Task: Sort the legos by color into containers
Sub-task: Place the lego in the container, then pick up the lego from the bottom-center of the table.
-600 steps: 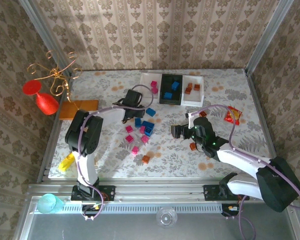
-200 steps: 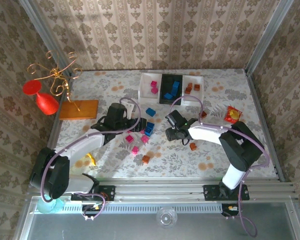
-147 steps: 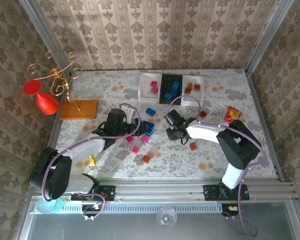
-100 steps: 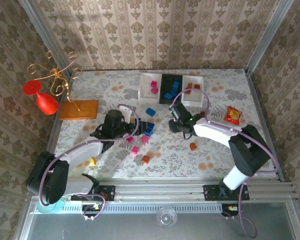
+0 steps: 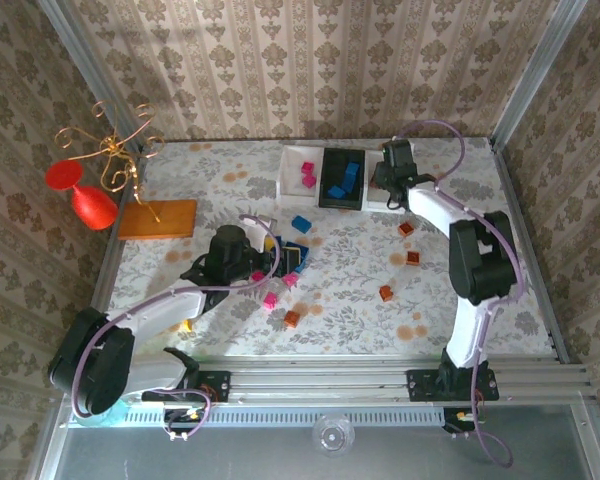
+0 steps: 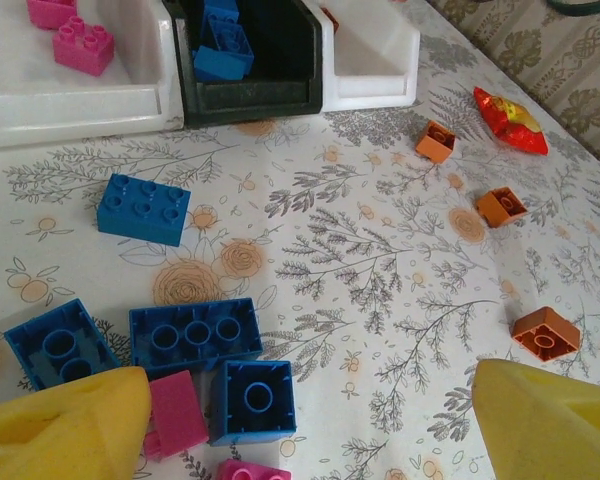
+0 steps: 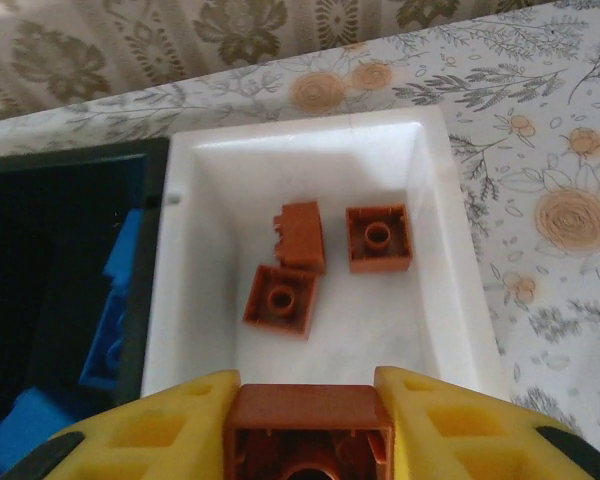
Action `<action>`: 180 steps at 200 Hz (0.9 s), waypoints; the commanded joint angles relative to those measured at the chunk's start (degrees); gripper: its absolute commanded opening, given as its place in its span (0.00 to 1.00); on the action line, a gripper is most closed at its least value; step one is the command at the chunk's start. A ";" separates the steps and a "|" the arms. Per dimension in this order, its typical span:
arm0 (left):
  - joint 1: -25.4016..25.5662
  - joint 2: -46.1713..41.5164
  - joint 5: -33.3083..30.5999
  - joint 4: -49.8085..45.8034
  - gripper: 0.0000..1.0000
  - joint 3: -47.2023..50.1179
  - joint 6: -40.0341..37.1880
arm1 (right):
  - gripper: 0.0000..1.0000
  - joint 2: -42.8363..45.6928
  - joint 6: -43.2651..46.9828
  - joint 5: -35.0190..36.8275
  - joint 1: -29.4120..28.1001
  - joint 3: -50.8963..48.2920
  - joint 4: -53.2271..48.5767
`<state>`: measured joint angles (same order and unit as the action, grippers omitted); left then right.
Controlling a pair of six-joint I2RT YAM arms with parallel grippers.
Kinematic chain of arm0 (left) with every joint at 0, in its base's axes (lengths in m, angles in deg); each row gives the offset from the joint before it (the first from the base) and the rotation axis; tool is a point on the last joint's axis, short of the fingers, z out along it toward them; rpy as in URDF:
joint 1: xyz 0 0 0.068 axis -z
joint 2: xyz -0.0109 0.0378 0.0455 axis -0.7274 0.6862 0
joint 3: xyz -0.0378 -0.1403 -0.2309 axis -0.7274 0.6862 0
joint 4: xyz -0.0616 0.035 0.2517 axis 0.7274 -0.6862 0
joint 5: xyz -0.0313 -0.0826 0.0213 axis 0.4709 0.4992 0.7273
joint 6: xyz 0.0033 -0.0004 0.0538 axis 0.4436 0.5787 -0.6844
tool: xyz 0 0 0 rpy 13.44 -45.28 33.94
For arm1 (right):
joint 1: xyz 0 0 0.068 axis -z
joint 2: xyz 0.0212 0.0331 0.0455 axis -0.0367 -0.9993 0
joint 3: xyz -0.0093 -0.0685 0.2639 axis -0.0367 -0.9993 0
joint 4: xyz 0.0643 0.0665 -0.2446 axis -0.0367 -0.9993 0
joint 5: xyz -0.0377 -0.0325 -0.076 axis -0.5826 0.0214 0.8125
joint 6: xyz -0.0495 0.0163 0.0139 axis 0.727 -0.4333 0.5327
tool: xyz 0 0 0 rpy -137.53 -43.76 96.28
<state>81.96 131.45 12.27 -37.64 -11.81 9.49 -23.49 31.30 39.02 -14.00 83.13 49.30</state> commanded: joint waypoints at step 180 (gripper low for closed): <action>-17.44 -2.65 4.30 4.16 0.91 6.70 9.51 | 0.92 23.15 20.05 -20.71 -47.02 -37.68 7.76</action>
<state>65.50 128.65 14.96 -34.25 -5.01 17.30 5.34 47.73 18.98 -57.41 43.28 56.10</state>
